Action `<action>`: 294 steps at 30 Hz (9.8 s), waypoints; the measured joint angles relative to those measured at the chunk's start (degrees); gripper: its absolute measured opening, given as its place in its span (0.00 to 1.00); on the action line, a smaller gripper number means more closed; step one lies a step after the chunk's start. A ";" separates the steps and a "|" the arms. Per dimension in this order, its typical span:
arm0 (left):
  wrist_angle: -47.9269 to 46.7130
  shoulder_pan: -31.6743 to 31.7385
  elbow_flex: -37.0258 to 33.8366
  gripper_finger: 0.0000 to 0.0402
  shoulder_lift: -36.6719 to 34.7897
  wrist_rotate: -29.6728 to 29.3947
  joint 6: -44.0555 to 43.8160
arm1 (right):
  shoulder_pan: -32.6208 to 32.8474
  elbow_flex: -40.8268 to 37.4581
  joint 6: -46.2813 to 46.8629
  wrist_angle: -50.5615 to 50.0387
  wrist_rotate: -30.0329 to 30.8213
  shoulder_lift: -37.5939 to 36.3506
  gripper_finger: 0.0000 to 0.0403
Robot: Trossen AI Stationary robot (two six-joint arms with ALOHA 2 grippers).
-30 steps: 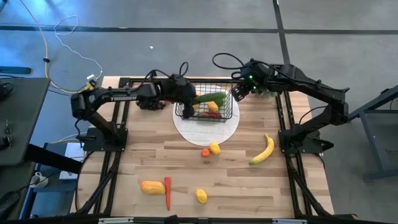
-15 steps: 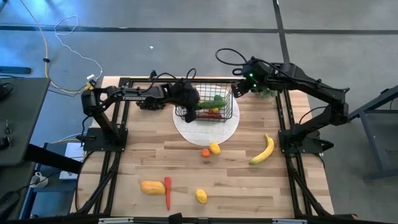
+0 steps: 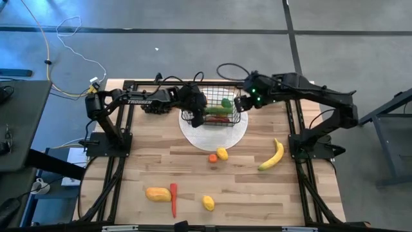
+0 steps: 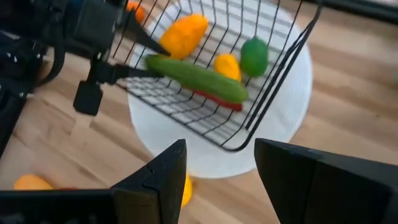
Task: Build produce basket
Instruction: Put the green cucumber into the wire basket, then put the top yellow lemon into the wire basket, then put the top orange into the wire basket, then put the orange into the wire basket
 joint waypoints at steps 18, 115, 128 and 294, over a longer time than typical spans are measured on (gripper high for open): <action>-2.84 0.27 0.00 0.54 -5.44 -0.02 1.05 | 12.60 0.00 12.14 -0.03 -1.27 6.08 0.45; -29.13 1.01 0.02 0.54 -35.58 -8.76 2.99 | 13.55 6.99 7.50 10.99 -18.79 36.55 0.26; -29.10 1.01 0.02 0.54 -35.55 -9.27 1.46 | 7.22 26.49 -9.99 -1.03 -7.99 36.45 0.26; -24.41 8.54 1.50 0.13 -20.55 3.48 -10.59 | -14.47 30.11 -34.67 -14.82 -3.86 33.40 0.56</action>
